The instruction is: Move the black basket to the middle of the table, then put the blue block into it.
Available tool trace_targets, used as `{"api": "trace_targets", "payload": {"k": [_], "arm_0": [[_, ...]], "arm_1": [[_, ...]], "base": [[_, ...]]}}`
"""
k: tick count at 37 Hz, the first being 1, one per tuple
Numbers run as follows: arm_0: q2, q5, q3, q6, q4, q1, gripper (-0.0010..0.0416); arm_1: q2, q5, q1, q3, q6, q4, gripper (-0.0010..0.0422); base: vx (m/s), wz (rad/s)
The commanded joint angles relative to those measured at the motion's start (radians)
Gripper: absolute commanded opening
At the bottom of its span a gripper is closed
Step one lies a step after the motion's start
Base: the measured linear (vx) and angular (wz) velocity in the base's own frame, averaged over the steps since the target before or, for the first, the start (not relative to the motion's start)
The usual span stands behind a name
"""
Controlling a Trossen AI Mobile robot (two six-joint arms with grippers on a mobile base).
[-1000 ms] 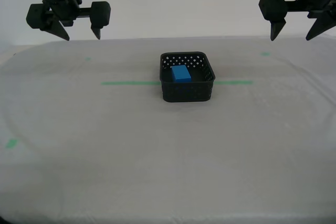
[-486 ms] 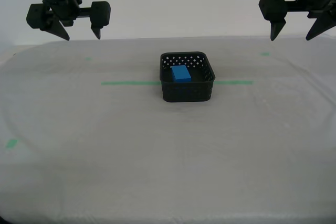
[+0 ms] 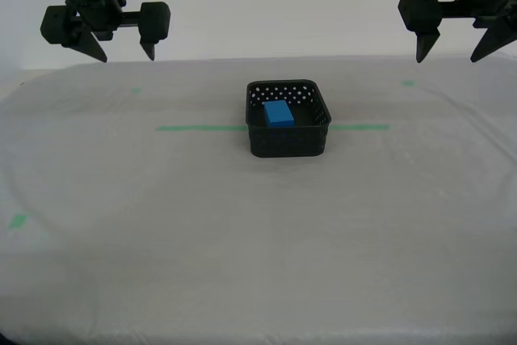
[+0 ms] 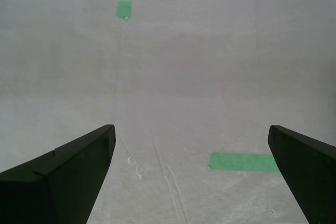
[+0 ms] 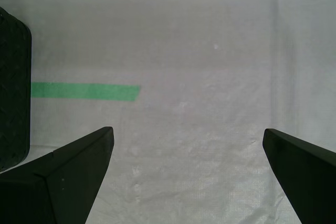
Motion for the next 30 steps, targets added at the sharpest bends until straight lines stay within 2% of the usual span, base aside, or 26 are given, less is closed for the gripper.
{"api": "trace_targets", "payload": {"k": [1, 30], "arm_0": [[0.0, 0.002, 0.001, 0.0, 0.0, 0.001, 0.0398], [0.0, 0.003, 0.001, 0.0, 0.0, 0.0, 0.0399]], "arm_1": [[0.0, 0.001, 0.0, 0.0, 0.004, 0.002, 0.04], [0.0, 0.001, 0.0, 0.0, 0.004, 0.002, 0.04]], "base": [[0.0, 0.0], [0.0, 0.0]]}}
